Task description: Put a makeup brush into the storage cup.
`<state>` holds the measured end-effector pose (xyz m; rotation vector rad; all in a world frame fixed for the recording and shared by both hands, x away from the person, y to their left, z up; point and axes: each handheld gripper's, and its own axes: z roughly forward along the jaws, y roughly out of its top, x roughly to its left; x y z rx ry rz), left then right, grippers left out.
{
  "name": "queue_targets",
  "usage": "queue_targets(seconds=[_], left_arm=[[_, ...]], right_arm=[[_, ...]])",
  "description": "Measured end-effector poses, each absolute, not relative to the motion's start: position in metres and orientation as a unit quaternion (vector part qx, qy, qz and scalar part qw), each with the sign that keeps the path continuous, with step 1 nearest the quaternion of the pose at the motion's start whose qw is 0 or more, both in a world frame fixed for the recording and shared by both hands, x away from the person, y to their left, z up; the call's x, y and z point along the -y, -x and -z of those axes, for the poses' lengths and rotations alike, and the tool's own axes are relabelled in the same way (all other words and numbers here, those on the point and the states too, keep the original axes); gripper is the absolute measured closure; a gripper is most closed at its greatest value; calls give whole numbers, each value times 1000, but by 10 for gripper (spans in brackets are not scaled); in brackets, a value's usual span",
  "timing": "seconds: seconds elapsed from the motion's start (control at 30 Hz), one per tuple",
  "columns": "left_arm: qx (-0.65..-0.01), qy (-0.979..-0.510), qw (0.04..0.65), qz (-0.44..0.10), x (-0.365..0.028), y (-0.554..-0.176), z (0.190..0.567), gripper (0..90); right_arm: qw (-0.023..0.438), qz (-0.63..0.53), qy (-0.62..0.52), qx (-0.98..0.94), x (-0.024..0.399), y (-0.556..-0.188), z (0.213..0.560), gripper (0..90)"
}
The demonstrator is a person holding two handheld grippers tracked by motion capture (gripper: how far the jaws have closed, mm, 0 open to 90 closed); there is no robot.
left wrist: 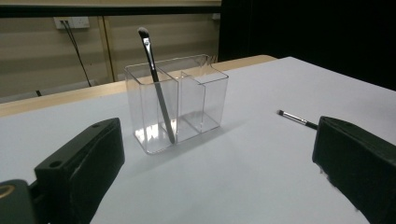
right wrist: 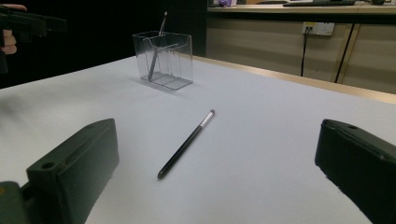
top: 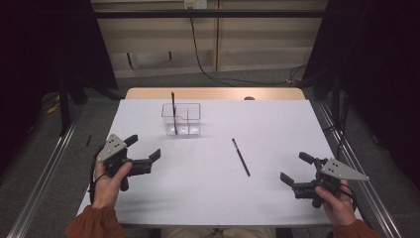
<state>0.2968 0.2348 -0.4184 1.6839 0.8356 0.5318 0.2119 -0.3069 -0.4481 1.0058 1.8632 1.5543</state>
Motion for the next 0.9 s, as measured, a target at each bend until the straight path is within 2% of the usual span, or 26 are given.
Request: queue_targets(seconds=[0.9], left_arm=[[-374,-693,567,-240,-257,-262,442,23]], right_arm=[[258,-571,-371,-686,306,-214,448,0]])
